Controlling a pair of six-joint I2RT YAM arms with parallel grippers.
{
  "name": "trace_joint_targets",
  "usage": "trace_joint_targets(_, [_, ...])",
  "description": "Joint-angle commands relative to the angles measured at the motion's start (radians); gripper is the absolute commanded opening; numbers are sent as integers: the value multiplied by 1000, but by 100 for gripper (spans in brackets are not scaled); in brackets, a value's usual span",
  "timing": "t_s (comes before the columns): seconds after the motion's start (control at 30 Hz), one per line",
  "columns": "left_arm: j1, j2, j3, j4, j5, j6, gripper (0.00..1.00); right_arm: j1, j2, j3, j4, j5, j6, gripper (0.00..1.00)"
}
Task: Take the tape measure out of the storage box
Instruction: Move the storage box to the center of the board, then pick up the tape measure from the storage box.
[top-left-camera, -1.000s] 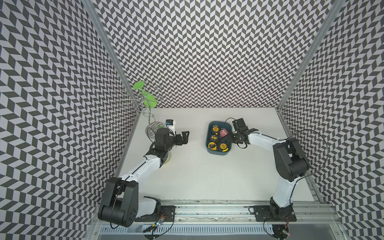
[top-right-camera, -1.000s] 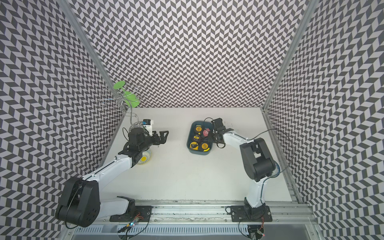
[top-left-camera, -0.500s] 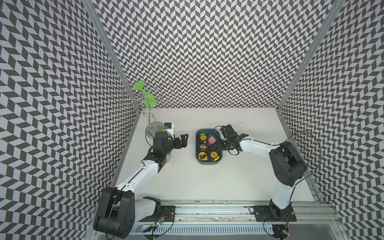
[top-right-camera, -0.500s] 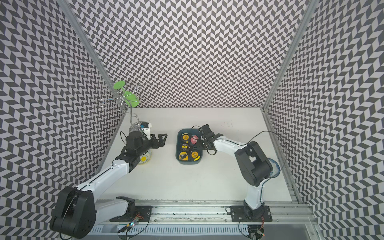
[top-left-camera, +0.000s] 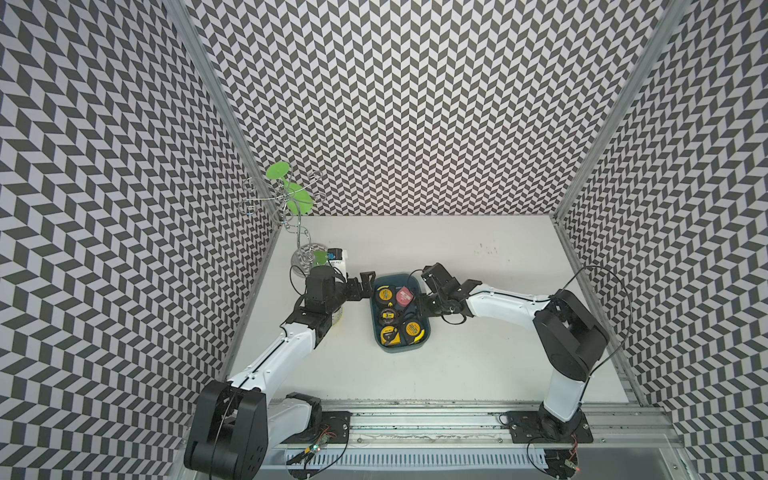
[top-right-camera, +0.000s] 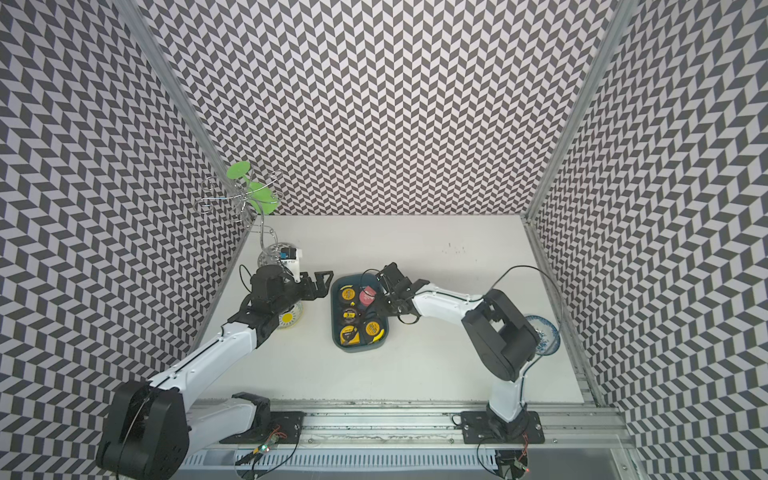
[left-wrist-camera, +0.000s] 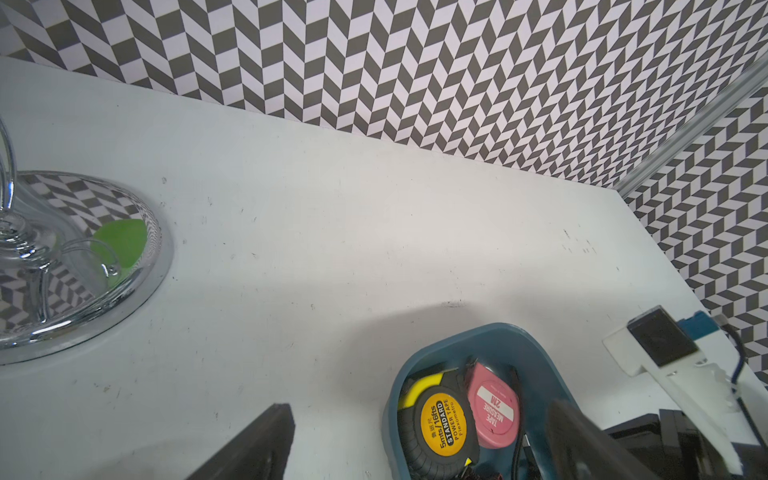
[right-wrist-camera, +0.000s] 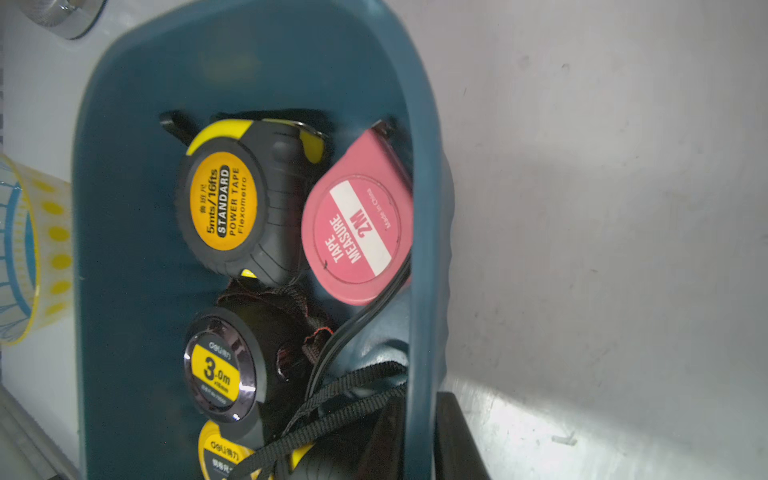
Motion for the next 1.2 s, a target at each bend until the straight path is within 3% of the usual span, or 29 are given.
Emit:
trace_joint_targets(0.0, [-8,-19,12,-37,-6,3,100,20,-29,10,-6,-44,29,17])
trace_joint_targets(0.13, [-12,-24,33,-81,7,-3,100,22,-32,39,-41,-27,29,22])
trace_joint_targets(0.47, [-68,-15,168,-367,3,-64,100,19,-80,95,-138,51,3,59])
trace_joint_targets(0.9, [-226,222,523,-824,-31,-145,100,-49,-252,41,-233,70,-15,96])
trace_joint_targets(1.17, [-321,368,645,-971,-101,-232,100,-204,-363,-43,-235,-3,-85,100])
